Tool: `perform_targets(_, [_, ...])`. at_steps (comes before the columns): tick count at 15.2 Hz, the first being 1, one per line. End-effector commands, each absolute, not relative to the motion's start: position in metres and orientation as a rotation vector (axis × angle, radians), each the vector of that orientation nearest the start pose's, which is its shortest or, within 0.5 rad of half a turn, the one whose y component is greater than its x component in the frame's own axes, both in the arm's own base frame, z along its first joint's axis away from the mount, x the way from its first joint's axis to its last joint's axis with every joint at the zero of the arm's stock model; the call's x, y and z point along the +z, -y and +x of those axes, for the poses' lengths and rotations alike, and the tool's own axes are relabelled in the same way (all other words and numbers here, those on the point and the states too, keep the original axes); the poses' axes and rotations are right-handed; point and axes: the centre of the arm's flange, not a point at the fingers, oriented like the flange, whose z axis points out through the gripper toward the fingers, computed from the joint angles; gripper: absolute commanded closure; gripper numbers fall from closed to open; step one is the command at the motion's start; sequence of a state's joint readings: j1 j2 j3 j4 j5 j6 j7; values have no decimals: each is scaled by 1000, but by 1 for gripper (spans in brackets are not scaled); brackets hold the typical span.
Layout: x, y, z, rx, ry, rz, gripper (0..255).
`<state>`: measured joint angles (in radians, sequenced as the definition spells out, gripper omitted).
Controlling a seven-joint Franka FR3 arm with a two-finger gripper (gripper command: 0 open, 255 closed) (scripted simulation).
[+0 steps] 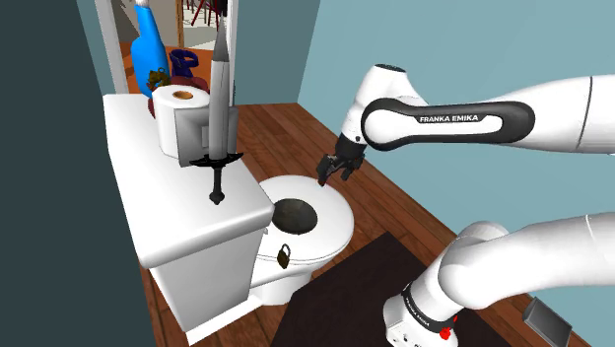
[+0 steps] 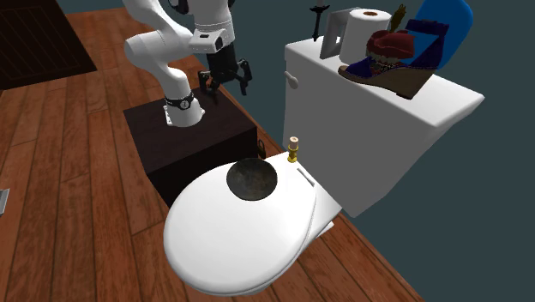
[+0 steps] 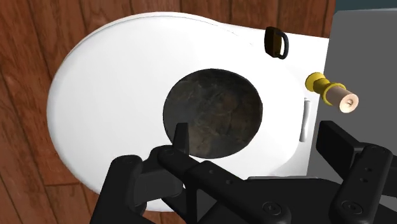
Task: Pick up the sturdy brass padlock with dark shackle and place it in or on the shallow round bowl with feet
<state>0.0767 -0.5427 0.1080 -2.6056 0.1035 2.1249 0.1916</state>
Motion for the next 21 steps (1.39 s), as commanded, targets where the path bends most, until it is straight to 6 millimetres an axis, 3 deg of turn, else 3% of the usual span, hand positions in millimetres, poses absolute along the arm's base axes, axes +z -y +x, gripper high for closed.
perform_targets(1, [409,-85,374,-57,-100,-3088,0])
perform_targets(16, [230,-165,394,142,0,-3033,0])
perform_targets(21, [201,-171,392,151,5,-3030,0])
